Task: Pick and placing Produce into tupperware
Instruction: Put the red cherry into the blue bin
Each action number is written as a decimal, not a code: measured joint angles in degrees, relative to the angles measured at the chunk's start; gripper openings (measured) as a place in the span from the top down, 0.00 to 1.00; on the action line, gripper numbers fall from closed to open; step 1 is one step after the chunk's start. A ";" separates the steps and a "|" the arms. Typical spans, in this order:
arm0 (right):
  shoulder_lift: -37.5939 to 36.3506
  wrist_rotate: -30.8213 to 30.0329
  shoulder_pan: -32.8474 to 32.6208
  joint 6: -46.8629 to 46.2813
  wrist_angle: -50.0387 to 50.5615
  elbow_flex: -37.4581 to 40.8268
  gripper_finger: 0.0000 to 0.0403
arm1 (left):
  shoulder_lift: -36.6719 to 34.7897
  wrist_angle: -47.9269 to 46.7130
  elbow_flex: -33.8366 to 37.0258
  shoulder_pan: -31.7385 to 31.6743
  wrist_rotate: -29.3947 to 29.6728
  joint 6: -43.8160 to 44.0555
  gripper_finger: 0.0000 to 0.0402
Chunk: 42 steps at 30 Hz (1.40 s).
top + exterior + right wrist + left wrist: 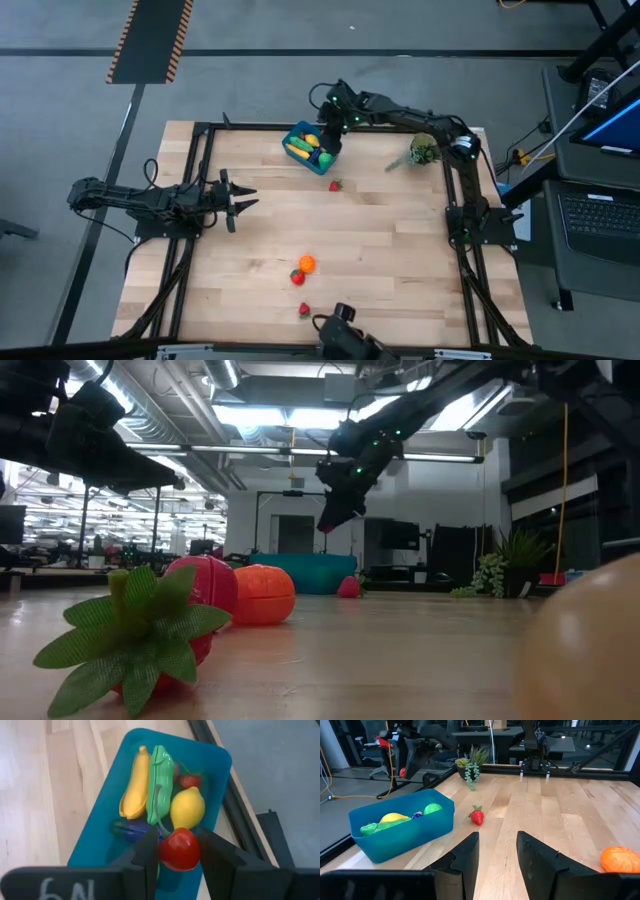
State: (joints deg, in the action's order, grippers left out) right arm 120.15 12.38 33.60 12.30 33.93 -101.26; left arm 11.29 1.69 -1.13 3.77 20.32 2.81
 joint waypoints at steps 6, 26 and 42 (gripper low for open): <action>3.53 0.26 0.42 0.02 0.90 -1.98 0.71 | 0.00 0.00 0.00 0.00 0.00 0.00 0.69; 8.42 0.35 0.42 0.00 0.16 -2.05 0.71 | 0.00 0.00 0.00 0.02 0.00 0.02 0.69; 8.45 0.35 0.42 -0.13 0.62 -2.05 0.71 | 0.00 0.00 0.00 0.02 -0.02 0.02 0.69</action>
State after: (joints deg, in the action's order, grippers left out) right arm 128.60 12.73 34.02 12.16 34.54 -103.31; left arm 11.29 1.69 -1.13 3.79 20.29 2.83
